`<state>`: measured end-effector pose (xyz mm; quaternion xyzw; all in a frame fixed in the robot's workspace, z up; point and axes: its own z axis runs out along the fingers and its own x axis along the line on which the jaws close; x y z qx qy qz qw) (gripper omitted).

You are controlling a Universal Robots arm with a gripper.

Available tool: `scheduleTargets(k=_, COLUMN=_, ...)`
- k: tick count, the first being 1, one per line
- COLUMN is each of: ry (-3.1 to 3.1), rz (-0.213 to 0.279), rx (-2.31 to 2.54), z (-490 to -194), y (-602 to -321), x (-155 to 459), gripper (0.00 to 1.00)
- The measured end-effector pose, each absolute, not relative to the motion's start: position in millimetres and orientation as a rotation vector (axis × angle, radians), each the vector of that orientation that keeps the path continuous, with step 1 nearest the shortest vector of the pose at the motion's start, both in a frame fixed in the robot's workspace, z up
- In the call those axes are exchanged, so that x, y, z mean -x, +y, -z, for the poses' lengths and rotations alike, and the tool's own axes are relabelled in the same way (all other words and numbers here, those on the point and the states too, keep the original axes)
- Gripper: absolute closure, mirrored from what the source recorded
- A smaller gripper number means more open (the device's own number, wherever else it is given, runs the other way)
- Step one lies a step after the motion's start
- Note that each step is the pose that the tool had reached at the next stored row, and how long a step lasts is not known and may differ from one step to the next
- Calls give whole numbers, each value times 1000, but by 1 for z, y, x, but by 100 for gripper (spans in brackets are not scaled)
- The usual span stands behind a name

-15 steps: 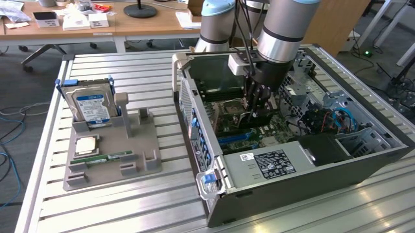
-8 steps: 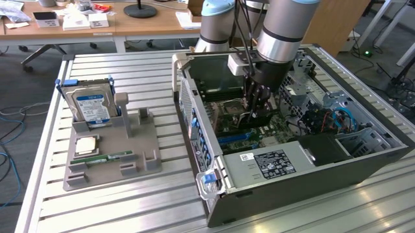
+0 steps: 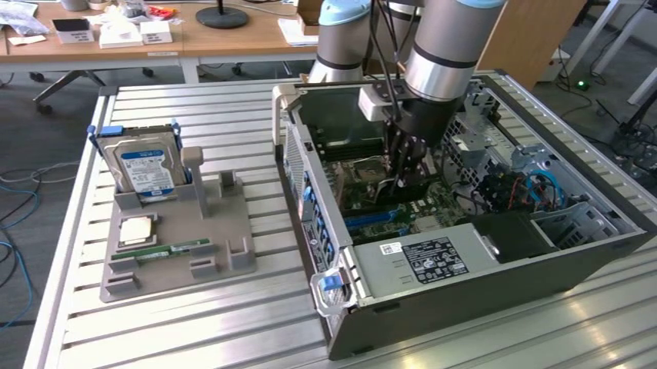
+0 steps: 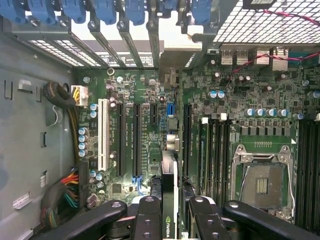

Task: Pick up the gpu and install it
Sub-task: 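Insert the gpu into the slot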

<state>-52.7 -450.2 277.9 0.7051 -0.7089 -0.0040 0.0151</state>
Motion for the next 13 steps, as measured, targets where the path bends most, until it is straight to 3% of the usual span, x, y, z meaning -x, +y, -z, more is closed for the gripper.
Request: scheduleTargets(k=13, ry=-2206, rz=12, rx=-2194, z=-272, y=-450, x=56, gripper=74)
